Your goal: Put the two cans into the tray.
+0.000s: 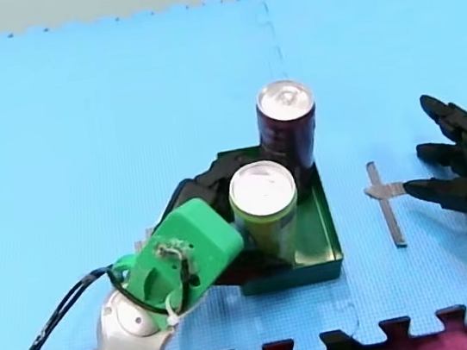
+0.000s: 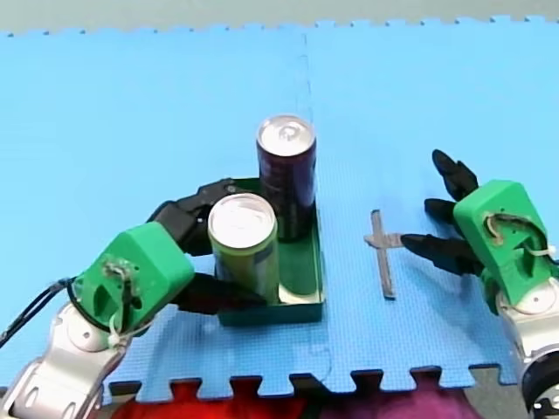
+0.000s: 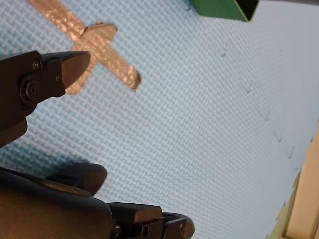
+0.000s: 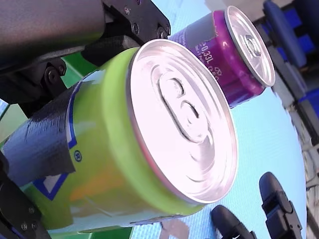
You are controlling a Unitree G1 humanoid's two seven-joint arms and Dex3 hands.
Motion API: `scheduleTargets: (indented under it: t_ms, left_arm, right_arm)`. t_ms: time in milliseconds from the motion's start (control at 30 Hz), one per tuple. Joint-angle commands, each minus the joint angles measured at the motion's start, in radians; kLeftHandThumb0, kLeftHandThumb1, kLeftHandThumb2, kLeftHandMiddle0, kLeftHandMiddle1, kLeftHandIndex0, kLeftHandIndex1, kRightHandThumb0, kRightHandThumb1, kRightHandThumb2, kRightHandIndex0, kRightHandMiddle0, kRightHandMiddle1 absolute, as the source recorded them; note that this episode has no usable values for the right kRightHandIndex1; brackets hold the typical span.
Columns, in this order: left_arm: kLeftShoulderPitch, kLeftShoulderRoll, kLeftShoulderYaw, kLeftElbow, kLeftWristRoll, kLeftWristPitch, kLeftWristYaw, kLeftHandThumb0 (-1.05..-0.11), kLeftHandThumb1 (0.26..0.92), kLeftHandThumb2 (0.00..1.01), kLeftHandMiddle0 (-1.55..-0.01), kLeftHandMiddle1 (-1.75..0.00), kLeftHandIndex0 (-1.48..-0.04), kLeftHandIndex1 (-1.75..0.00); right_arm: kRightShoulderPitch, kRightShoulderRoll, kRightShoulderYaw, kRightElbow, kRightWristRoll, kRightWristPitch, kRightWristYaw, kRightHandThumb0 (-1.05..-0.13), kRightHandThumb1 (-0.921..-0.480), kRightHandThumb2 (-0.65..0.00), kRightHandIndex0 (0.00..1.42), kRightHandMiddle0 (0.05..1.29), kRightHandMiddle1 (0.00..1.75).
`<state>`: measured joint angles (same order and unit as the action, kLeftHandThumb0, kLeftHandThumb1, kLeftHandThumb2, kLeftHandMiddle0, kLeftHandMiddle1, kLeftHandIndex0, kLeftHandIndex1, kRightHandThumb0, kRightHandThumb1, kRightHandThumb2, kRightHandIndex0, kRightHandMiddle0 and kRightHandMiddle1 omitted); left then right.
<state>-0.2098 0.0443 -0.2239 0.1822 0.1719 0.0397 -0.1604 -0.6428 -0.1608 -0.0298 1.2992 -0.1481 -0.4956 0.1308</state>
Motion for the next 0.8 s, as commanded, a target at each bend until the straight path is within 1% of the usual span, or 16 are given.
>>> scheduleTargets:
  t_ms: [0, 100, 200, 433, 767]
  left_arm:
    - [0.008, 0.012, -0.005, -0.038, -0.003, 0.031, -0.019, -1.005, 0.826, 0.0, -0.63, -0.05, -0.42, 0.0]
    - [0.009, 0.019, -0.01, -0.064, 0.002, 0.059, -0.03, -1.015, 0.83, 0.0, -0.57, -0.01, -0.35, 0.0]
    - [0.011, 0.018, -0.013, -0.068, 0.008, 0.063, -0.025, -1.043, 0.852, 0.01, -0.52, 0.0, -0.32, 0.0]
    - [0.019, 0.016, -0.014, -0.052, 0.008, 0.037, -0.017, -1.048, 0.878, 0.01, -0.44, 0.0, -0.28, 0.0]
    - [0.02, 0.018, -0.008, -0.035, -0.009, 0.002, -0.028, -1.048, 0.88, 0.01, -0.38, 0.0, -0.25, 0.0]
  right_arm:
    - [0.006, -0.007, 0.0, 0.002, -0.001, 0.004, 0.001, -0.97, -0.866, -0.002, 0.25, 0.14, 0.0]
    - [0.006, -0.008, 0.0, 0.002, 0.0, 0.005, 0.003, -0.968, -0.866, -0.001, 0.26, 0.14, 0.0]
    - [0.006, -0.009, -0.001, 0.002, 0.002, 0.005, 0.005, -0.964, -0.865, 0.0, 0.26, 0.14, 0.0]
    - [0.007, -0.008, -0.001, 0.003, 0.003, 0.006, 0.006, -0.959, -0.864, 0.0, 0.25, 0.13, 0.0]
    - [0.005, -0.01, -0.001, 0.002, 0.006, 0.008, 0.012, -0.948, -0.86, 0.0, 0.24, 0.13, 0.0]
